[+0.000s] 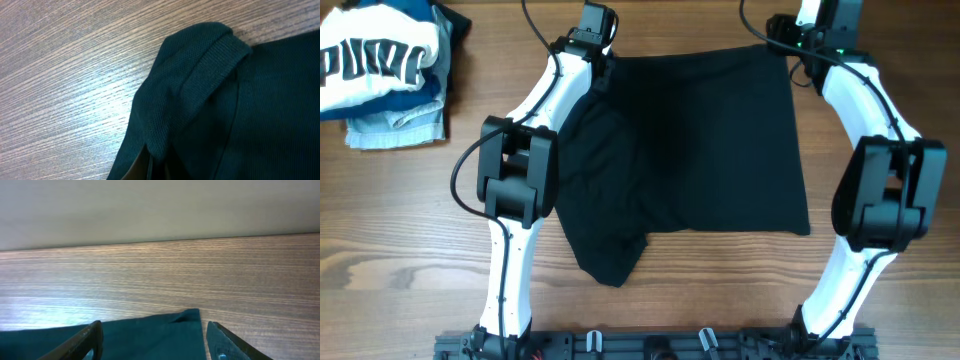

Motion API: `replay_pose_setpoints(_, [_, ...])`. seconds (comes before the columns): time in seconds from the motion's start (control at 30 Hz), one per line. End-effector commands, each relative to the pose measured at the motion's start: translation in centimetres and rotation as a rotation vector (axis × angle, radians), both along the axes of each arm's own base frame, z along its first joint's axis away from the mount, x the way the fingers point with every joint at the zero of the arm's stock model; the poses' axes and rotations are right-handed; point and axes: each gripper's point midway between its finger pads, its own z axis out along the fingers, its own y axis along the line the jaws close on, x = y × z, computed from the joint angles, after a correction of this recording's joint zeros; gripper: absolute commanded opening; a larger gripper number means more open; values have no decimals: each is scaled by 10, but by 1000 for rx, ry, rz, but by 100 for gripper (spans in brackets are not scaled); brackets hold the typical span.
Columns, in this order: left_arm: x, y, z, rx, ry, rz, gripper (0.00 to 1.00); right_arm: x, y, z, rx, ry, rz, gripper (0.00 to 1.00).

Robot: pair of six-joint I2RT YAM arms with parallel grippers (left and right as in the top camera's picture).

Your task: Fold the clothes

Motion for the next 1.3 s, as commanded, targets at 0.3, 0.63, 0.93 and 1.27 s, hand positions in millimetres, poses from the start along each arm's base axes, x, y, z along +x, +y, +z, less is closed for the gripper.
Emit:
replay_pose_setpoints(0.3, [5, 1, 26, -18, -56, 34, 4, 23, -15, -96, -15, 34, -72, 66])
replay_pose_setpoints(0.63, [6, 1, 26, -28, -59, 50, 4, 30, -16, -127, 46, 13, -117, 64])
replay_pose_setpoints(0.93, [6, 1, 27, -41, -62, 71, 4, 27, -13, -144, 47, 42, -116, 14])
replay_pose_setpoints(1.27, [5, 4, 32, -55, -69, 97, 4, 51, -28, -53, -76, 92, -104, 4])
